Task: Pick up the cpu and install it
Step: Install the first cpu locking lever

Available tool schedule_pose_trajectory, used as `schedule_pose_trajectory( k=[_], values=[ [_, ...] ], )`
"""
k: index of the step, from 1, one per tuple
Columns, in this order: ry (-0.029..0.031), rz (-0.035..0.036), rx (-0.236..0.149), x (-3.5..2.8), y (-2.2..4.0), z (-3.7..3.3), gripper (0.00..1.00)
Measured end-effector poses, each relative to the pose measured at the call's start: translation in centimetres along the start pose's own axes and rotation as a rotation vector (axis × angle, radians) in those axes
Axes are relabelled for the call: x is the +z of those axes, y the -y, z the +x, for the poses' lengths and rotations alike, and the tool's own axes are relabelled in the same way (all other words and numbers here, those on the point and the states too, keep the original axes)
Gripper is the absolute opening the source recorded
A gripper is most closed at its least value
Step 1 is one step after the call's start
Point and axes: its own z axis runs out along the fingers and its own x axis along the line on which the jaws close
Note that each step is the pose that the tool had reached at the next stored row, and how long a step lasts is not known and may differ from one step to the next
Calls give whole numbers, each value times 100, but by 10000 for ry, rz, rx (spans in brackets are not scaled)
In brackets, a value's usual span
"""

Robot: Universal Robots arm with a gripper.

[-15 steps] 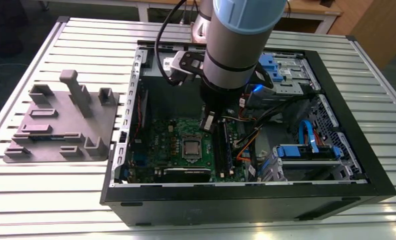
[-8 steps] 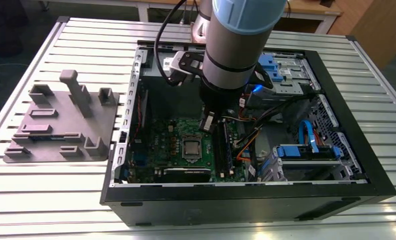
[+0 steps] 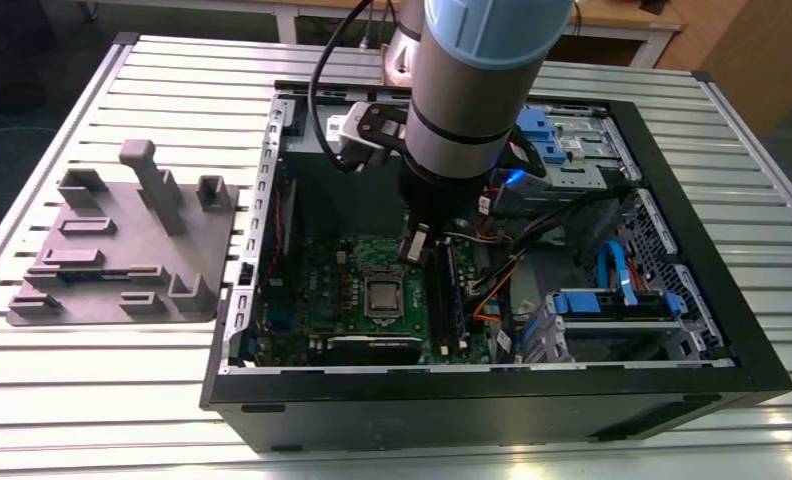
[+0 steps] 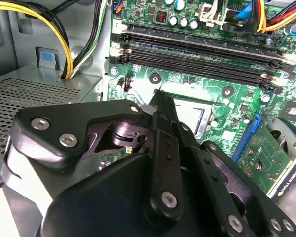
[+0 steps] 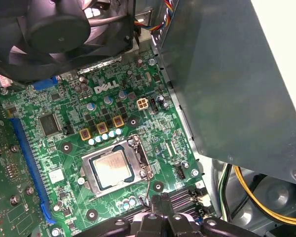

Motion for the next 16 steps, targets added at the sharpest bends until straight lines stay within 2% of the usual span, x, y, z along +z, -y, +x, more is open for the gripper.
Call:
schedule_pose_trajectory(
  k=[4, 8, 16],
  values=[
    [-8, -10, -103, 0, -4, 3, 11],
    [-37, -64, -615, 0, -4, 5, 11],
    [-65, -74, -773, -3, 21, 69, 11]
  ],
)
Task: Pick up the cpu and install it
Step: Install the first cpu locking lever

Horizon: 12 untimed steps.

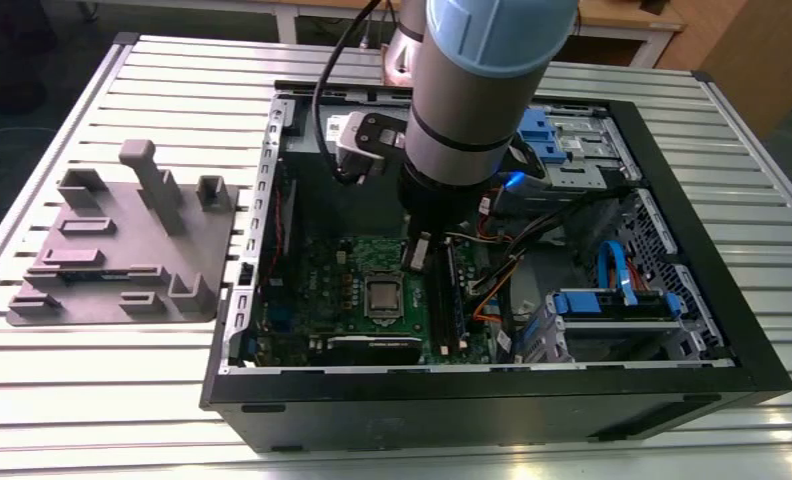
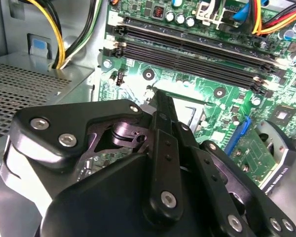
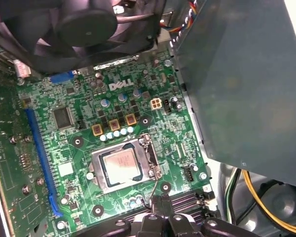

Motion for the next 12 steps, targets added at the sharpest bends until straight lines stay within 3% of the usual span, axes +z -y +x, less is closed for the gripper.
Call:
schedule_pose_trajectory(
  k=[7, 9, 12],
  values=[
    [-38, -63, -623, 32, 6, 17, 11],
    [-96, -64, -744, 37, 7, 18, 11],
    [-131, -82, -985, 40, 8, 22, 11]
  ],
)
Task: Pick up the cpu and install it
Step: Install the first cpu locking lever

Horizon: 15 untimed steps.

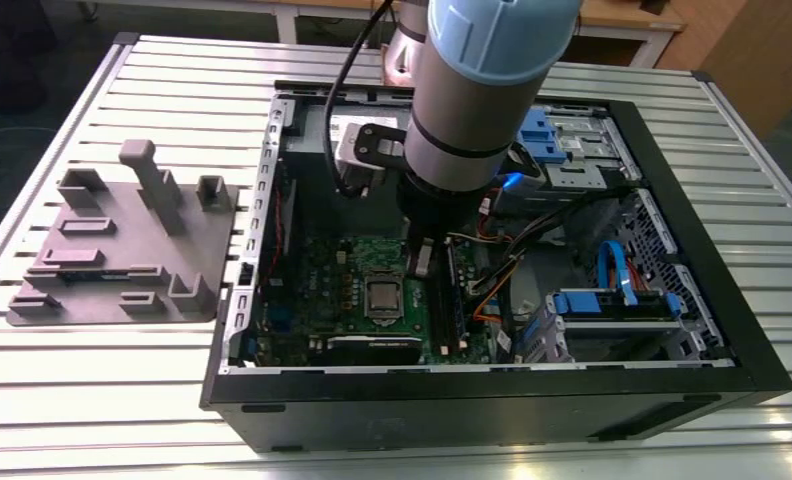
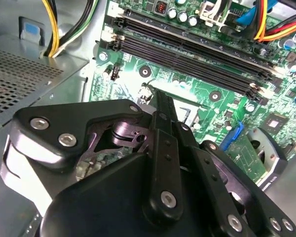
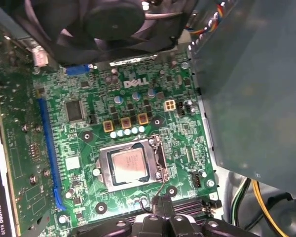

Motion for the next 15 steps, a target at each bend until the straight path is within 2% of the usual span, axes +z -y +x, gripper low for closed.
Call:
schedule_pose_trajectory(
  k=[2, 4, 6, 8, 9, 12, 15],
  values=[
    [-38, -8, -144, 2, 0, 2, 11],
    [-147, 3, -244, 2, 1, 3, 11],
    [-309, 29, -293, 2, 0, 4, 11],
    [-532, 67, -343, 2, 0, 5, 11],
    [-616, 80, -377, 6, 0, 5, 11],
    [-735, 82, -549, 24, 1, 6, 11],
    [-818, 61, -726, 38, 2, 9, 11]
  ],
)
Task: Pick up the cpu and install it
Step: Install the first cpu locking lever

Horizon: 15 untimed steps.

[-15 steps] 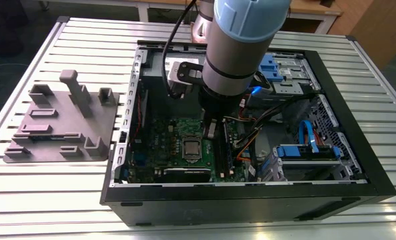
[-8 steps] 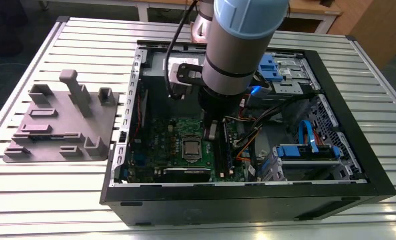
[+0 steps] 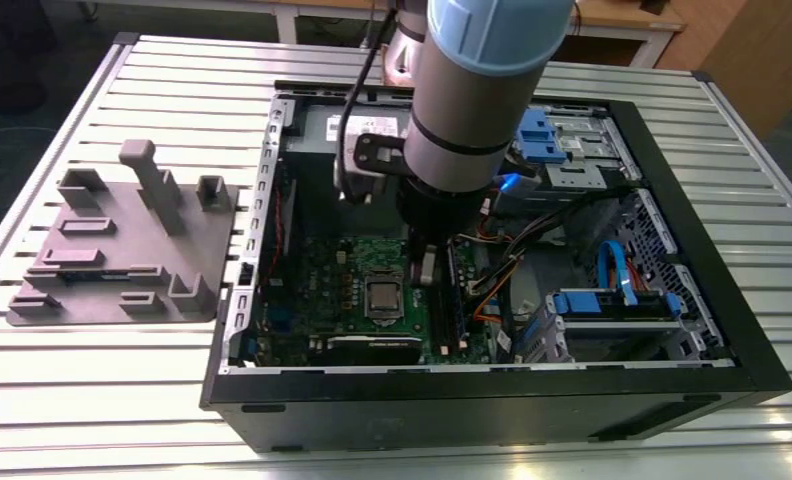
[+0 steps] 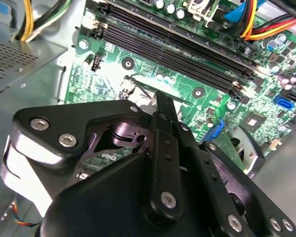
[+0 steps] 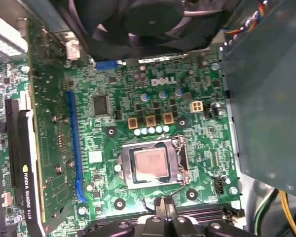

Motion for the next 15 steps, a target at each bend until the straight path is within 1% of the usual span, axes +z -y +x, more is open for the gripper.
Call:
schedule_pose_trajectory(
  k=[3, 5, 8, 10, 13, 15],
  values=[
    [-87, -36, -197, 17, 0, 1, 11],
    [-109, -45, -334, 30, 1, 5, 11],
    [-123, -44, -479, 46, 4, 18, 11],
    [-153, -43, -557, 52, 5, 25, 11],
    [-225, -37, -635, 64, 7, 31, 11],
    [-247, -36, -677, 81, 8, 35, 11]
  ],
)
